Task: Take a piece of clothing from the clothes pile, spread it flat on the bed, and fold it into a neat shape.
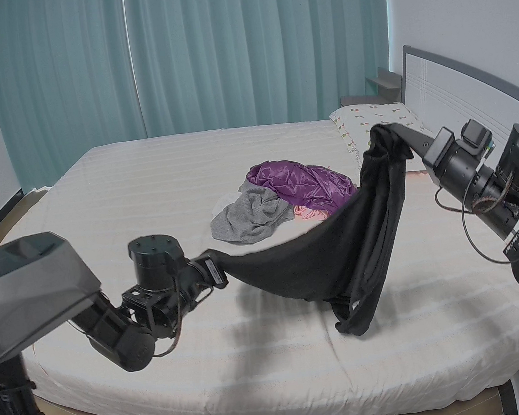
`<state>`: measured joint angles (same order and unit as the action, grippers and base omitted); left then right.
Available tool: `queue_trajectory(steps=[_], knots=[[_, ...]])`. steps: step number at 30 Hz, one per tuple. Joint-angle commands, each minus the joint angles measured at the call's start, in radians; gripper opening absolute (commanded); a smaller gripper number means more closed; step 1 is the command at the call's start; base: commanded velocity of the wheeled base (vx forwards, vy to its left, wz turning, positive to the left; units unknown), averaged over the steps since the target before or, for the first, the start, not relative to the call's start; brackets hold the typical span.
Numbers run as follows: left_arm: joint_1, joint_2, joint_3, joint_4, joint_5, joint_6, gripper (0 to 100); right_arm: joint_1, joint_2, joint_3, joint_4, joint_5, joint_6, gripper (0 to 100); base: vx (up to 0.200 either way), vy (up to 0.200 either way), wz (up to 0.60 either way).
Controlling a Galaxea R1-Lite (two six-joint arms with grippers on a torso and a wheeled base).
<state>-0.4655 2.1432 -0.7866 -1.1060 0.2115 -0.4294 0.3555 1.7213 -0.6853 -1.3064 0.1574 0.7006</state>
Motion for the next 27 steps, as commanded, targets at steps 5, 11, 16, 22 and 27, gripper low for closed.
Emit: queue_trajectory(steps=[5,11,16,22,27], knots=[[0.024,-0.244,0.135,-0.012,0.035,-0.104,0,0.013,0.084,0.017,-0.082,-0.055,-0.047,0,0.0,0.0,0.0],[0.005,-0.195,0.188,-0.017,0.031,-0.267,0,0.034,0.222,0.199,-0.229,-0.059,0.01,0,0.0,0.0,0.0],[-0.035,-0.192,0.274,-0.018,0.029,-0.304,0,0.053,0.293,0.265,-0.26,-0.068,0.042,0,0.0,0.0,0.0],[-0.062,-0.194,0.339,-0.018,0.031,-0.312,0,0.065,0.27,0.314,-0.26,-0.096,0.042,0,0.0,0.0,0.0],[-0.064,-0.197,0.357,-0.018,0.032,-0.313,0,0.066,0.268,0.346,-0.261,-0.096,0.043,0,0.0,0.0,0.0]])
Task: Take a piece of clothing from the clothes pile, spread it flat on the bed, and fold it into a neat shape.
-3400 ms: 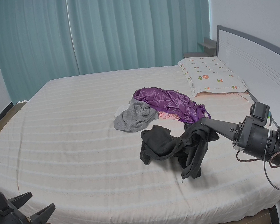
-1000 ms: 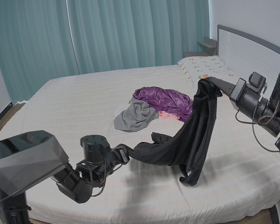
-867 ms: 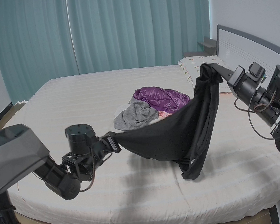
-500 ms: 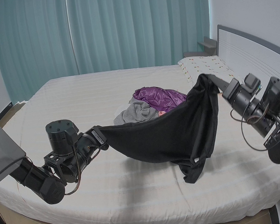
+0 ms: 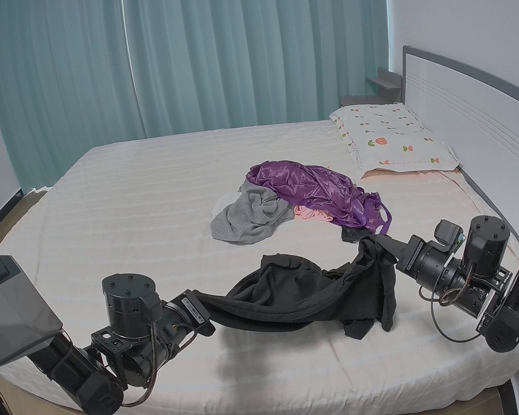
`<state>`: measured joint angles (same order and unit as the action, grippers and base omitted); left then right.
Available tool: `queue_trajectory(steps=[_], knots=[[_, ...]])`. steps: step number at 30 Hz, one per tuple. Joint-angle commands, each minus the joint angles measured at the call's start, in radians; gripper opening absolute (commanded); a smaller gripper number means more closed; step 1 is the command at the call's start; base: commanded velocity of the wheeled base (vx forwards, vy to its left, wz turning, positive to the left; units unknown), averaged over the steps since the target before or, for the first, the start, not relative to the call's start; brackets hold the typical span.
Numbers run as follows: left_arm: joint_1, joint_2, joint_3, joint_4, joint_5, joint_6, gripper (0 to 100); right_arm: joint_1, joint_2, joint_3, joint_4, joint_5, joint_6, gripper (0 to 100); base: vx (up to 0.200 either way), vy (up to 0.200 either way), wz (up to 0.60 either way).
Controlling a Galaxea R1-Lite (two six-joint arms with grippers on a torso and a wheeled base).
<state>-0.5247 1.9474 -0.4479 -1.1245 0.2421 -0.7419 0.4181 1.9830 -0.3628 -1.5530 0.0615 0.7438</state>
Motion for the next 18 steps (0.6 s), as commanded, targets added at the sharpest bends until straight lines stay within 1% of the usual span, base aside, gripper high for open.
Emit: queue_trajectory(steps=[1,6,15,18], knots=[[-0.005,-0.002,0.032,0.0,0.002,-0.001,0,0.005,0.0,0.027,-0.015,0.0,0.002,0,0.0,0.0,0.0],[-0.005,-0.042,0.077,0.0,-0.001,-0.002,0,0.008,-0.016,0.039,-0.013,-0.005,0.002,0,0.0,0.0,0.0],[-0.005,-0.035,0.09,0.0,-0.001,-0.005,0,0.01,-0.016,0.044,-0.013,-0.006,0.002,0,0.0,0.0,0.0],[-0.005,-0.033,0.089,0.0,-0.001,-0.019,0,0.01,-0.012,0.045,-0.013,-0.005,0.002,0,-0.2,0.0,0.0]])
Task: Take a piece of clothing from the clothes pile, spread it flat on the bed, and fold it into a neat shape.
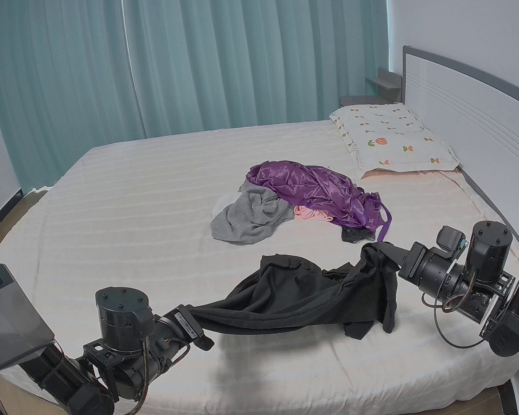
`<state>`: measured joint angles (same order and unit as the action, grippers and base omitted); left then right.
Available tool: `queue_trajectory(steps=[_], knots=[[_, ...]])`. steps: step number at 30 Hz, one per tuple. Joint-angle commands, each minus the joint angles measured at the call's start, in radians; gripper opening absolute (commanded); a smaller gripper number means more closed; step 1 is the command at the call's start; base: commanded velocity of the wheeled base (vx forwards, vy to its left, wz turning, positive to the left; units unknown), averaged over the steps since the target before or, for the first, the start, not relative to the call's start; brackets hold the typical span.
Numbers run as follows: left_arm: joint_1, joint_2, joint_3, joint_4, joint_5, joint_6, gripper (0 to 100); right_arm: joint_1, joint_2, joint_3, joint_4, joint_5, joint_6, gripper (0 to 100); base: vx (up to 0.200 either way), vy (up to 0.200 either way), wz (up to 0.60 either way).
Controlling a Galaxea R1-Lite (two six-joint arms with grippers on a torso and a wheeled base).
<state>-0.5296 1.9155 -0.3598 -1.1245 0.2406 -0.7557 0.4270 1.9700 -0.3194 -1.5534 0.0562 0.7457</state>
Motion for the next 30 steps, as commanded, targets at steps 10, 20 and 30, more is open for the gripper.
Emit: queue_trajectory(steps=[10,20,30], knots=[[0.002,-0.003,-0.004,0.0,0.0,-0.01,0,0.001,-0.003,0.003,-0.014,-0.001,0.0,0,-0.12,0.0,0.0],[0.013,0.002,-0.022,-0.001,0.006,-0.034,0,-0.001,-0.008,0.002,-0.014,-0.013,0.0,0,0.0,0.0,0.0],[0.014,-0.01,-0.03,0.0,0.002,-0.083,0,-0.001,-0.008,-0.009,-0.014,-0.049,-0.003,0,0.0,0.12,0.0]])
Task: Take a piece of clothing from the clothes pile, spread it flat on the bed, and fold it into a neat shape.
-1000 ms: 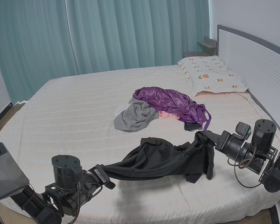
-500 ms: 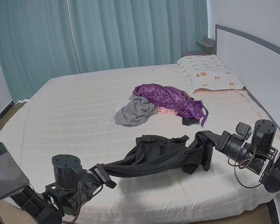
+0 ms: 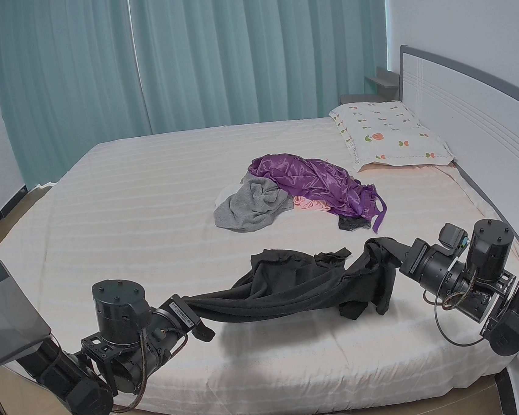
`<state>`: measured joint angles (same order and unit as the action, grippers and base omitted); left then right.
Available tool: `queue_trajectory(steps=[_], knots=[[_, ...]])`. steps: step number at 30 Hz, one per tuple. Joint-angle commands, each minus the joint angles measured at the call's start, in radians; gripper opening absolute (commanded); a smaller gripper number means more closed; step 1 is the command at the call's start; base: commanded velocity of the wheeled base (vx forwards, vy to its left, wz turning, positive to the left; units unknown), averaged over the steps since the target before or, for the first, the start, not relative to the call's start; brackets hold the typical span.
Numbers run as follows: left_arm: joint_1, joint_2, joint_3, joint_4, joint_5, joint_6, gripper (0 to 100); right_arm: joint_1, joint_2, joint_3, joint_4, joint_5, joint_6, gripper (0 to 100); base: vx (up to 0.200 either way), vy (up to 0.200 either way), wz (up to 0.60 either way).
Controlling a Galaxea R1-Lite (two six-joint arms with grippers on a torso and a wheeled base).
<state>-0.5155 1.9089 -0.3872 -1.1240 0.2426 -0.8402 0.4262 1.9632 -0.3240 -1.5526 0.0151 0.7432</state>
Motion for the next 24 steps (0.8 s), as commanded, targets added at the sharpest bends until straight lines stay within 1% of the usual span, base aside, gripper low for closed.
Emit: queue_trajectory(steps=[1,15,17,24], knots=[[0.0,-0.004,-0.002,0.0,0.001,0.001,0,0.0,-0.001,-0.004,-0.015,-0.009,-0.001,0,0.0,0.2,0.0],[-0.001,-0.007,-0.004,-0.002,0.004,0.009,0,-0.012,-0.003,-0.023,-0.015,-0.024,0.001,0,0.0,0.2,0.0],[-0.001,-0.011,-0.004,-0.002,0.004,0.01,0,-0.014,0.0,-0.029,-0.015,-0.038,0.002,0,0.0,0.2,0.0],[-0.003,-0.014,-0.004,-0.002,0.004,0.01,0,-0.015,-0.001,-0.035,-0.015,-0.04,0.004,0,0.0,0.2,0.0]])
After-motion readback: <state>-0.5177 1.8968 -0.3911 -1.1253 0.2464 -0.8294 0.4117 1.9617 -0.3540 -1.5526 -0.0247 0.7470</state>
